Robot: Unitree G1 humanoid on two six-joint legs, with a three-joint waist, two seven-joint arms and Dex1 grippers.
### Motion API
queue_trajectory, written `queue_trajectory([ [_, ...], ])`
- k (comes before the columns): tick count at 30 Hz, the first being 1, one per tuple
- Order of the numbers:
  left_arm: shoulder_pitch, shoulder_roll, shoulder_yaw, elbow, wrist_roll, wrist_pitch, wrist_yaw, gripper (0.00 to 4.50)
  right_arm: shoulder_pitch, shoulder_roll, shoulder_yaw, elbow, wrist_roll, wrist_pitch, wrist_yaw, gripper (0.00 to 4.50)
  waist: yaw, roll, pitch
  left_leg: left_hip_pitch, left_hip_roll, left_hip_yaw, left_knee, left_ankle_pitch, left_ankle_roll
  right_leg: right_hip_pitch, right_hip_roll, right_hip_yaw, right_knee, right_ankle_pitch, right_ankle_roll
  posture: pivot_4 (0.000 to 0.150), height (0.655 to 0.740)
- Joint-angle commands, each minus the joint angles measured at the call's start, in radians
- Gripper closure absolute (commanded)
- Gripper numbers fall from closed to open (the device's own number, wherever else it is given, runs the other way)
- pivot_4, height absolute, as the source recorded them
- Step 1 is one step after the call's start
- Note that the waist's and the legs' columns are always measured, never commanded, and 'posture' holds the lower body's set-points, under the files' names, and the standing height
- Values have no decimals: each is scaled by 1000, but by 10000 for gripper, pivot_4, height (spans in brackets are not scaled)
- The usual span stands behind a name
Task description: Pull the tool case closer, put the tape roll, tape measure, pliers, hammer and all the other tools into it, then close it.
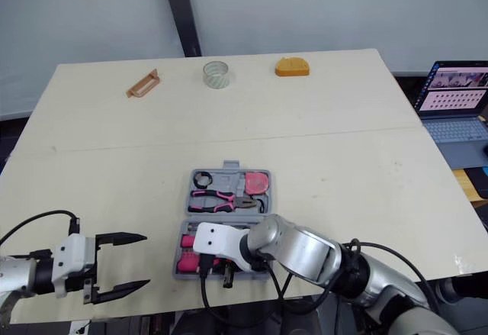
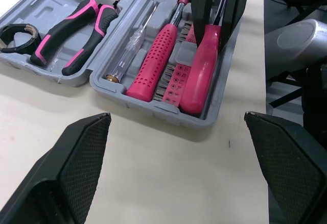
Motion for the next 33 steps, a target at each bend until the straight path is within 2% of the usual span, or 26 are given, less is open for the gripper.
queue_trajectory([
  [1,13,1,10,6,5,-18,1,0,8,13,-1,-20,-4,-10,-15,41188,0,0,0,0,0,0,0,0,0,0,0,0,0,0,0,1500,7400],
  [4,14,1,8,8,7,-22,2,0,12,15,-7,-23,0,-11,-15,41188,0,0,0,0,0,0,0,0,0,0,0,0,0,0,0,1500,7400],
  [6,13,0,5,12,9,-24,2,0,14,14,-15,-30,6,-8,-12,30940,0,0,0,0,0,0,0,0,0,0,0,0,0,0,0,1500,7400],
  [7,12,0,3,14,11,-27,2,0,15,13,-19,-36,9,-5,-11,28267,0,0,0,0,0,0,0,0,0,0,0,0,0,0,0,1500,7400],
  [9,10,-1,1,18,13,-30,2,0,14,8,-29,-47,16,1,-10,17915,0,0,0,0,0,0,0,0,0,0,0,0,0,0,0,1500,7400],
  [10,8,-1,0,21,14,-33,1,0,12,3,-34,-53,19,3,-7,14317,0,0,0,0,0,0,0,0,0,0,0,0,0,0,0,1500,7400],
  [11,7,-1,-2,23,14,-34,0,0,9,-1,-41,-60,22,5,-5,8095,0,0,0,0,0,0,0,0,0,0,0,0,0,0,0,1500,7400],
  [12,5,-1,-3,26,15,-36,0,0,5,-8,-51,-69,28,8,1,5140,0,0,0,0,0,0,0,0,0,0,0,0,0,0,0,1500,7400],
  [13,2,-1,-5,29,15,-38,0,0,1,-13,-63,-78,35,12,6,335,1,0,0,0,0,0,0,0,0,0,0,0,0,0,0,1500,7400],
  [18,-12,-1,-16,42,17,-45,1,0,14,-43,-123,-102,60,-6,19,335,0,0,0,0,0,0,0,0,0,0,0,0,0,0,0,1500,7400],
  [21,-22,-3,-21,42,16,-43,3,0,60,-80,-141,-86,42,-115,31,335,1,0,0,0,0,0,0,0,0,0,0,0,0,0,0,1500,7400],
  [24,-30,-3,-28,34,12,-42,2,0,124,-69,-181,-58,37,-294,51,8837,0,-1,0,0,0,0,0,0,0,0,0,0,0,0,0,1500,7400],
  [28,-34,-8,-58,5,9,-34,2,0,220,-67,-183,-1,33,-560,145,27971,0,-1,-1,0,0,1,0,0,0,0,0,0,0,0,0,1500,7400],
  [31,-42,-10,-71,-3,10,-29,11,0,254,-62,-168,61,1,-659,180,43137,0,-1,-1,1,0,1,-1,0,0,0,0,0,0,0,0,1500,7400],
  [33,-46,-9,-73,-1,10,-28,14,0,265,-59,-161,90,-16,-691,198,44257,0,-1,-1,1,0,1,0,0,0,0,0,0,0,0,0,1500,7400],
])
